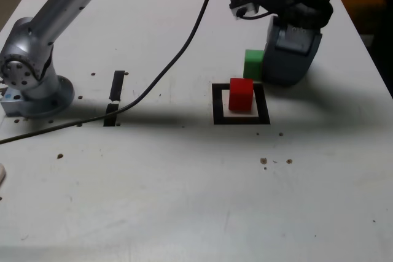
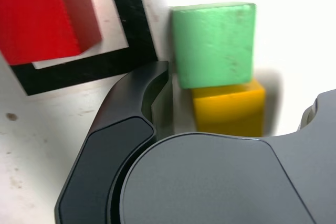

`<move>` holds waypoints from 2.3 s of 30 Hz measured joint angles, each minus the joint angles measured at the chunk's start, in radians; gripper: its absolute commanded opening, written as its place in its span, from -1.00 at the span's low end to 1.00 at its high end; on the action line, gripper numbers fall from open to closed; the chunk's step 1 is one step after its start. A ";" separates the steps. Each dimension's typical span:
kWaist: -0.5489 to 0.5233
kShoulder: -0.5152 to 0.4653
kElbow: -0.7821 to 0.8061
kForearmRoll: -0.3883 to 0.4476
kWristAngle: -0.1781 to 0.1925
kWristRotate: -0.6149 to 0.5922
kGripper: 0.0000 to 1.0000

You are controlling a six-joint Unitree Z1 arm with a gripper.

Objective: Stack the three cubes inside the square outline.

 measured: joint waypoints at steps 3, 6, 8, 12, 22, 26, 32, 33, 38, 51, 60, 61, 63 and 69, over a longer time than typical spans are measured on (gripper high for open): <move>0.000 0.010 -0.028 0.016 0.007 0.002 0.47; 0.001 0.037 -0.068 0.062 0.009 0.004 0.27; 0.003 0.044 -0.087 0.081 0.005 0.003 0.16; 0.011 0.049 -0.103 0.095 -0.003 0.001 0.01; 0.009 0.054 -0.108 0.071 0.013 -0.001 -0.47; 0.009 0.054 -0.107 0.059 0.005 -0.001 -0.64; 0.016 0.053 -0.104 0.057 -0.016 -0.001 -0.75; 0.017 0.052 -0.104 0.057 -0.020 -0.001 -0.75; 0.024 0.050 -0.108 0.063 -0.030 0.008 -0.77; -0.003 -0.015 -0.250 0.273 0.017 0.418 -0.75; -0.112 -0.126 -0.225 0.343 0.060 0.736 -0.76; -0.122 -0.141 -0.200 0.344 0.048 0.774 -0.76; -0.135 -0.155 -0.145 0.346 0.028 0.856 -0.76; -0.206 -0.218 -0.007 0.344 0.025 1.071 -0.76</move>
